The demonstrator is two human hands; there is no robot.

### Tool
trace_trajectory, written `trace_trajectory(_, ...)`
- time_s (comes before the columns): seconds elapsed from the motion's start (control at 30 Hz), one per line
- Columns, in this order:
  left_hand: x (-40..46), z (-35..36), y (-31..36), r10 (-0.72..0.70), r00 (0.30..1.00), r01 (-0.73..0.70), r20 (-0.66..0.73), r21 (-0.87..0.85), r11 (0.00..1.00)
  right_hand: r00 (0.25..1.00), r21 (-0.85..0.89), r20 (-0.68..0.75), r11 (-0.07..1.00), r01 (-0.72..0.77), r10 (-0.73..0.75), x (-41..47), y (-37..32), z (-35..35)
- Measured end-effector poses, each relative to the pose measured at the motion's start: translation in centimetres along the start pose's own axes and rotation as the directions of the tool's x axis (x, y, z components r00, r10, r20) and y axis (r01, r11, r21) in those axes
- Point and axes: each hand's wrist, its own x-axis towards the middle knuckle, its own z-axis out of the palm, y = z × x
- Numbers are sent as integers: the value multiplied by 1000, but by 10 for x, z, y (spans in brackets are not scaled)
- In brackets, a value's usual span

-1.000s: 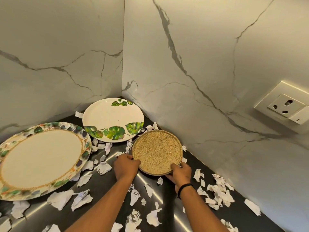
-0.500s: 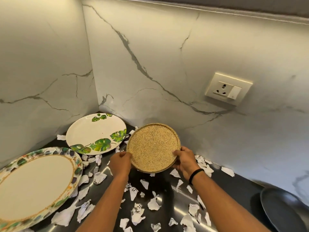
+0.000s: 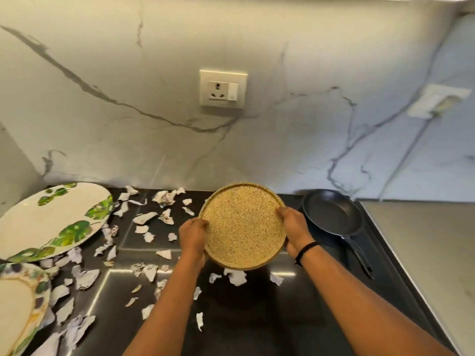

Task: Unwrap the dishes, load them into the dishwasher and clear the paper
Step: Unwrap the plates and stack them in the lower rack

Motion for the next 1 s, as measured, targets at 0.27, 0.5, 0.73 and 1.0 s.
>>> trace_trajectory(0.27,-76,73,-57,-52,974,23,223,129,991,974,126,-214,987,97,-68,-62,27,-131)
trace_trajectory(0.5,-201,134,-109,-90,914,-14,396,251,968,908,218,-416,965,144,-41,-142,77,-266)
trace_trajectory(0.73,-318,181,-188,-194,795,-22,575,346,938,830,257,-557,957,136,32,-227,121,-385)
trace_trajectory(1.0,-420,241,-266,-364,627,-130,689,553,823,661,374,-739,896,239,132,-319,175,-500)
